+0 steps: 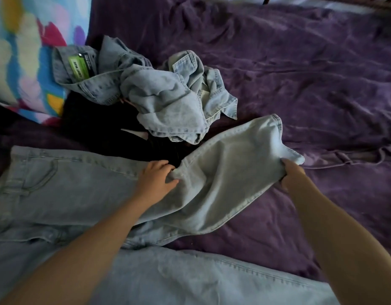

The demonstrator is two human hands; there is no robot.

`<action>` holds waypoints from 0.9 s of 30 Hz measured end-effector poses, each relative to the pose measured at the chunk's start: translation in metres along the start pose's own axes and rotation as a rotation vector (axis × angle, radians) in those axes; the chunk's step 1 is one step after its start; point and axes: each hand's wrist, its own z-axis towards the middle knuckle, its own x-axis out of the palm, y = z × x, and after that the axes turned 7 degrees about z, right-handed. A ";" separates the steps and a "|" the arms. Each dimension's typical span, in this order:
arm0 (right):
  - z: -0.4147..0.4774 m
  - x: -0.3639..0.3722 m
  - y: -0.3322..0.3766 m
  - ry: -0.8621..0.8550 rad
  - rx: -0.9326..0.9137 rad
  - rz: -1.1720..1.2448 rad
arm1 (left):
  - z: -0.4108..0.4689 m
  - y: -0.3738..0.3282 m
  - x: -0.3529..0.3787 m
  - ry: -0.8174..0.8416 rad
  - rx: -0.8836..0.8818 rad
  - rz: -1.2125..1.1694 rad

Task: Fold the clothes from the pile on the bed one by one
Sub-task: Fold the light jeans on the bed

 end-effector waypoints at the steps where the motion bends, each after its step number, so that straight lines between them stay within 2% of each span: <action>1: -0.001 -0.006 0.009 -0.008 -0.059 0.004 | 0.002 -0.001 -0.001 -0.009 -0.004 0.002; 3: -0.012 -0.024 0.023 -0.039 -0.242 0.009 | 0.003 -0.004 -0.003 -0.032 -0.029 -0.010; 5: -0.032 -0.050 0.031 -0.019 -0.408 0.132 | 0.003 -0.009 -0.007 -0.077 -0.070 -0.062; 8: -0.058 -0.108 0.026 0.012 -0.477 0.366 | 0.003 -0.021 -0.014 -0.150 -0.102 -0.124; 11: -0.061 -0.167 0.003 0.037 -0.397 0.592 | 0.001 -0.036 -0.012 -0.113 -0.130 -0.016; 14: -0.042 -0.209 -0.039 -0.096 -0.096 0.689 | -0.014 -0.046 0.003 0.017 -0.166 0.113; 16: -0.037 -0.226 -0.070 -0.107 0.065 0.524 | -0.031 -0.043 0.014 0.123 -0.166 0.195; 18: -0.031 -0.236 -0.092 -0.021 0.106 0.249 | -0.050 -0.036 0.026 0.221 -0.182 0.237; 20: -0.033 -0.236 -0.102 -0.005 0.097 0.022 | -0.072 -0.025 0.038 0.315 -0.222 0.262; 22: -0.040 -0.226 -0.100 -0.039 -0.003 -0.214 | -0.097 -0.013 0.051 0.412 -0.265 0.291; 24: -0.050 -0.213 -0.103 0.014 -0.132 -0.488 | -0.123 0.000 0.063 0.487 -0.317 0.295; 27: -0.071 -0.192 -0.117 0.086 -0.223 -0.976 | -0.157 0.016 0.070 0.512 -0.298 0.354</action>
